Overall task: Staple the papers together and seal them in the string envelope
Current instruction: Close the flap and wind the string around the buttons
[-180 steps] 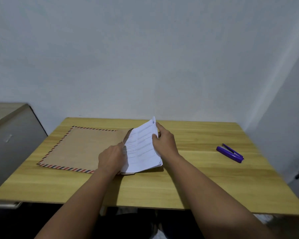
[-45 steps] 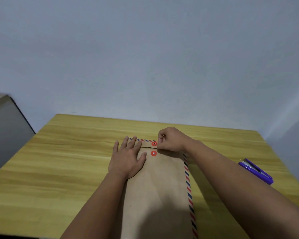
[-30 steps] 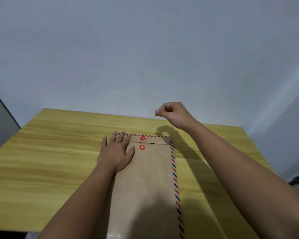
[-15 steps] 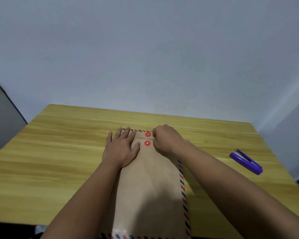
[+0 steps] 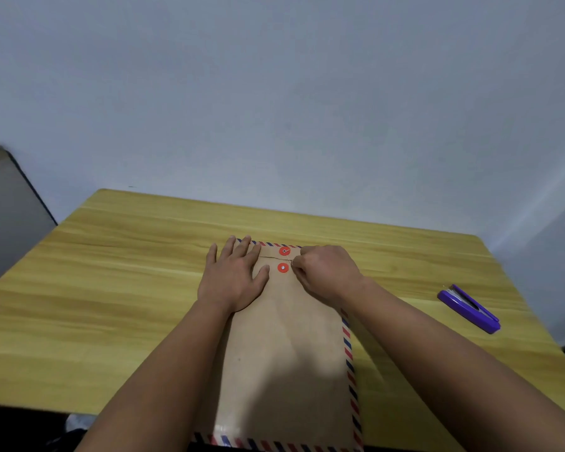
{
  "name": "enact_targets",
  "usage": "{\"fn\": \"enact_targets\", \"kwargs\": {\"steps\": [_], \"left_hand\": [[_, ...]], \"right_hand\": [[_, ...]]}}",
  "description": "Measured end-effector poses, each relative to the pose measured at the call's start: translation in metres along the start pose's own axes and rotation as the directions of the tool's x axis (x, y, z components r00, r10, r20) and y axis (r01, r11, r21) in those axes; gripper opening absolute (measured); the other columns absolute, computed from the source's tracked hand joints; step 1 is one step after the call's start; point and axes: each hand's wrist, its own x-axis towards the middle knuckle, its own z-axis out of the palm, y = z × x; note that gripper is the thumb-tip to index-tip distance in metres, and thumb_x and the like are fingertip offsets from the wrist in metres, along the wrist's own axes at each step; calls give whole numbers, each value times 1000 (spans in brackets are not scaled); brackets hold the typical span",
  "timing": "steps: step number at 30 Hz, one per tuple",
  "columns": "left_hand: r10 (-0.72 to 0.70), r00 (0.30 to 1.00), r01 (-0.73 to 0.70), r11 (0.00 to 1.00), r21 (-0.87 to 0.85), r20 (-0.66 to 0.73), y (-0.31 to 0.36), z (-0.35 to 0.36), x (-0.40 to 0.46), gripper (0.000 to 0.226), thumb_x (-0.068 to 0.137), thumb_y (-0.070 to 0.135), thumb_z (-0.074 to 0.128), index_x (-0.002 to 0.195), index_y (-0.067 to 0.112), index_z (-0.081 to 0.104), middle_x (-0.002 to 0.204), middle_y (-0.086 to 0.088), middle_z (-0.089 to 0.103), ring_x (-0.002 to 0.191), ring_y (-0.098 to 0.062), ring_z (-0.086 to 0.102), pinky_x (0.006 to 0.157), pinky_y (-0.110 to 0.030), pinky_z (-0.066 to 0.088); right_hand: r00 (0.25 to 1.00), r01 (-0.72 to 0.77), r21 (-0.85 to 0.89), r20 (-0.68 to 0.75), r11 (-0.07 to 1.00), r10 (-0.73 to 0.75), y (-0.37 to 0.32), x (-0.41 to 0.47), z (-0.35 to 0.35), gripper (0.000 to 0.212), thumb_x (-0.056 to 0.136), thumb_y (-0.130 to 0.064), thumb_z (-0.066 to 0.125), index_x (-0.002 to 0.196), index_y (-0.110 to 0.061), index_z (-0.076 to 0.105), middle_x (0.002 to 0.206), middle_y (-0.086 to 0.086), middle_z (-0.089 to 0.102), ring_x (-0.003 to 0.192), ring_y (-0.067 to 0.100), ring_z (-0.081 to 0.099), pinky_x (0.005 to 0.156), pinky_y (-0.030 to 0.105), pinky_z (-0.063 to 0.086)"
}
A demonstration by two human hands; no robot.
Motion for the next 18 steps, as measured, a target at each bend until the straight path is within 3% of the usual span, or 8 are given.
{"fn": "enact_targets", "kwargs": {"steps": [6, 8, 10, 13, 18], "left_hand": [[0, 1000, 0, 1000, 10, 5, 0, 1, 1, 70, 96, 65, 23, 158, 33, 27, 169, 5, 18, 157, -20, 6, 125, -53, 3], [-1, 1000, 1, 1000, 12, 9, 0, 1, 1, 70, 96, 65, 22, 158, 33, 26, 169, 5, 18, 157, -21, 5, 125, -53, 2], [-3, 1000, 3, 1000, 15, 13, 0, 1, 1, 70, 96, 64, 22, 158, 33, 26, 169, 6, 17, 157, -20, 5, 125, -52, 2], [-4, 1000, 4, 1000, -6, 12, 0, 0, 1, 65, 99, 57, 22, 158, 32, 27, 169, 6, 17, 157, -20, 5, 125, -53, 2], [3, 1000, -2, 999, -39, 12, 1, -4, -1, 57, 103, 43, 24, 158, 32, 28, 169, 5, 17, 157, -21, 5, 125, -52, 2]], "right_hand": [[989, 87, -183, 136, 979, -63, -15, -3, -14, 23, 100, -15, 49, 95, -16, 71, 83, 1, 49, 74, 29, 51, 65, 36, 30], [979, 114, -213, 190, 970, -73, -22, -3, -23, 22, 101, -14, 45, 91, -21, 64, 88, 2, 51, 83, 29, 56, 72, 38, 29], [972, 143, -217, 214, 966, -96, -26, -2, -28, 19, 102, -15, 44, 88, -23, 54, 88, 1, 48, 84, 29, 57, 73, 38, 31], [973, 155, -192, 200, 969, -116, -30, 1, -24, 21, 102, -15, 45, 94, -17, 64, 86, 1, 45, 75, 27, 46, 69, 38, 31], [976, 182, -77, 136, 980, -171, -29, 13, -13, 20, 100, -18, 52, 91, -21, 69, 88, -2, 58, 73, 25, 53, 67, 36, 28]]}}
